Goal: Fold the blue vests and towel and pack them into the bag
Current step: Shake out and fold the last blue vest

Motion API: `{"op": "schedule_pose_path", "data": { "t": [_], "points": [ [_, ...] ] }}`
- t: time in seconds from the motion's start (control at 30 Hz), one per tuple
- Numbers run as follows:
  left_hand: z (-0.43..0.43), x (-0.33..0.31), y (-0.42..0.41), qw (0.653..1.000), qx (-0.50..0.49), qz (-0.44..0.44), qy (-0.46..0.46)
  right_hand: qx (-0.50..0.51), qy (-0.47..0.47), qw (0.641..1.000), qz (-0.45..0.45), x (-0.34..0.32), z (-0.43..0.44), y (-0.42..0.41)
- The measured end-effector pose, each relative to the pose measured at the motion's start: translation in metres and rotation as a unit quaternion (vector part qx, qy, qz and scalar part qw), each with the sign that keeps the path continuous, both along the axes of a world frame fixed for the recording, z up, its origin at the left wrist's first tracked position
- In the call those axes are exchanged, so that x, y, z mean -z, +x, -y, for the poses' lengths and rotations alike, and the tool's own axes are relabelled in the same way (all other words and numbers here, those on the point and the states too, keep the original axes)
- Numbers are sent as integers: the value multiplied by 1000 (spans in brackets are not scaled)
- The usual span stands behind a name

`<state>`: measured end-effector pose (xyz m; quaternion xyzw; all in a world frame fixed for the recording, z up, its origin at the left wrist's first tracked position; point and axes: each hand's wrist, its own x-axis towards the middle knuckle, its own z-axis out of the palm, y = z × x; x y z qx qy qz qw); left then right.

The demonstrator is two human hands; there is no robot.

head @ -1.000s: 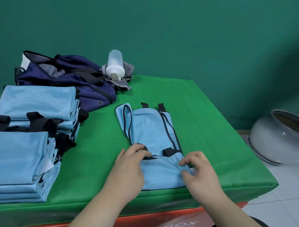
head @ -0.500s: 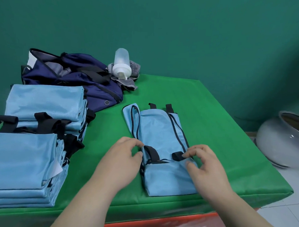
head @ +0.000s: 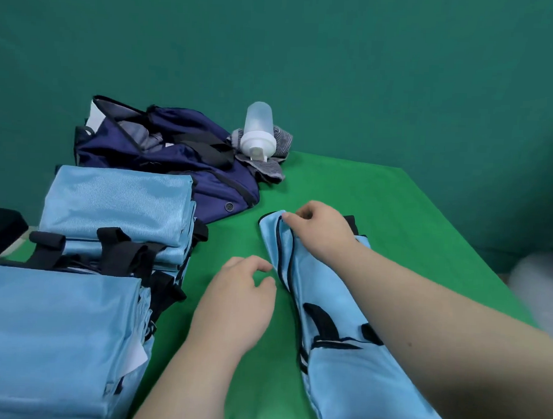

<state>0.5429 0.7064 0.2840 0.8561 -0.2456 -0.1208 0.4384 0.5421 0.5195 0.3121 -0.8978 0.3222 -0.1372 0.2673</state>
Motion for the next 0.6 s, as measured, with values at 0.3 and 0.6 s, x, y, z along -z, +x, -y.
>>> {"op": "schedule_pose_path", "data": {
  "t": [0.3,0.6],
  "points": [
    [13,7,12,999,-9,-29,-16,16,-78,992,-96,7,12,54],
    [26,8,6,999,6,-27,-15,94,29,990,102,-10,41,-45]
  ]
}}
